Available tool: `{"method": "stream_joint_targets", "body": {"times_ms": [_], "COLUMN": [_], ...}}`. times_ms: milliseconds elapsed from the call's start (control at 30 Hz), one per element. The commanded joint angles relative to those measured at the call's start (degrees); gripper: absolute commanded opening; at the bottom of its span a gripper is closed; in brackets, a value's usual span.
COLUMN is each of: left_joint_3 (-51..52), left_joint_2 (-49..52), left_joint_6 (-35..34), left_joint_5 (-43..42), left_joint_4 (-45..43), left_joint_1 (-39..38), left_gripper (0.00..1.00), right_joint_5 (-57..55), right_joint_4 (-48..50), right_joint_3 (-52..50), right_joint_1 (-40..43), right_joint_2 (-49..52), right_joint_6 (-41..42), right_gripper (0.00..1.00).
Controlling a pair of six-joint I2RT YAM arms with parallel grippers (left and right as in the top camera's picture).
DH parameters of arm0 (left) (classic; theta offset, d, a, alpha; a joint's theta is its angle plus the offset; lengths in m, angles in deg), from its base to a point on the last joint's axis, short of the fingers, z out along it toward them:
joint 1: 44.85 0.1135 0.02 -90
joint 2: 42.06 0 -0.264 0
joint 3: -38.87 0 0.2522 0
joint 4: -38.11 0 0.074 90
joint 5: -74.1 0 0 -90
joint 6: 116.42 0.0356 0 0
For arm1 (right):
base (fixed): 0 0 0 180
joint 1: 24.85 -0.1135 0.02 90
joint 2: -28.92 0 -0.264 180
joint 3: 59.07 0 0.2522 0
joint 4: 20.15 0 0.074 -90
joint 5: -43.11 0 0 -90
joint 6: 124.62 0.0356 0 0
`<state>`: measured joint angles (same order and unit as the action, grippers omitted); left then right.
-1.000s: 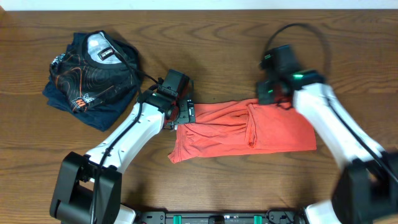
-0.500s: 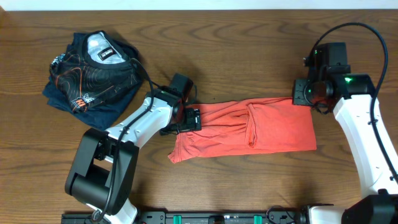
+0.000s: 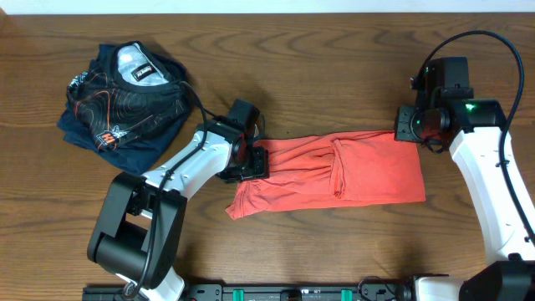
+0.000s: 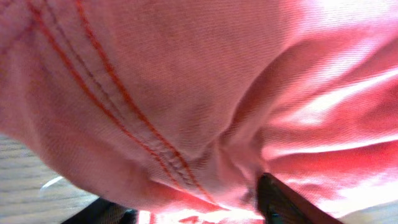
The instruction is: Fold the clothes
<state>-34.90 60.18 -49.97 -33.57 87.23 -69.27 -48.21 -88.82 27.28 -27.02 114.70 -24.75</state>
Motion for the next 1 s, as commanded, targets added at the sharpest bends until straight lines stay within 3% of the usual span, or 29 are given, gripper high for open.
{"method": "stream_joint_targets", "body": {"times_ms": [0, 133, 333, 433, 567, 633, 733, 967], "left_joint_3": [0.87, 1.03, 2.86, 3.32, 3.32, 3.3, 3.13, -0.46], "left_joint_2": [0.66, 0.66, 0.66, 0.66, 0.66, 0.63, 0.61, -3.19], "left_joint_6": [0.57, 0.52, 0.35, 0.42, 0.85, 0.87, 3.34, 4.09], "left_joint_5": [6.6, 8.87, 3.1, 2.71, -1.38, -1.68, -1.53, 6.71], "left_joint_4": [0.68, 2.21, -0.28, -1.07, -2.82, -3.39, -3.5, 3.17], "left_joint_1": [0.2, 0.17, -0.09, -0.13, -0.13, -0.13, 0.02, 6.71], "left_gripper": [0.72, 0.75, 0.74, 0.66, 0.48, 0.26, 0.06, 0.06], "right_joint_5": [-0.37, -0.37, -0.37, -0.37, -0.37, -0.37, -0.37, -0.42], "right_joint_4": [-0.17, -0.2, 0.09, 0.04, 0.0, 0.0, 0.0, 0.0], "right_joint_3": [-0.35, -0.35, -0.35, -0.35, -0.35, -0.35, -0.35, -0.35], "right_joint_1": [0.28, 0.28, 0.28, 0.28, 0.28, 0.28, 0.28, 0.31], "right_joint_2": [0.17, 0.17, 0.17, 0.17, 0.17, 0.17, 0.17, 0.17], "right_joint_6": [-0.07, -0.07, -0.07, -0.07, -0.07, -0.07, -0.07, -0.07], "right_gripper": [0.45, 0.45, 0.45, 0.45, 0.45, 0.45, 0.45, 0.46]}}
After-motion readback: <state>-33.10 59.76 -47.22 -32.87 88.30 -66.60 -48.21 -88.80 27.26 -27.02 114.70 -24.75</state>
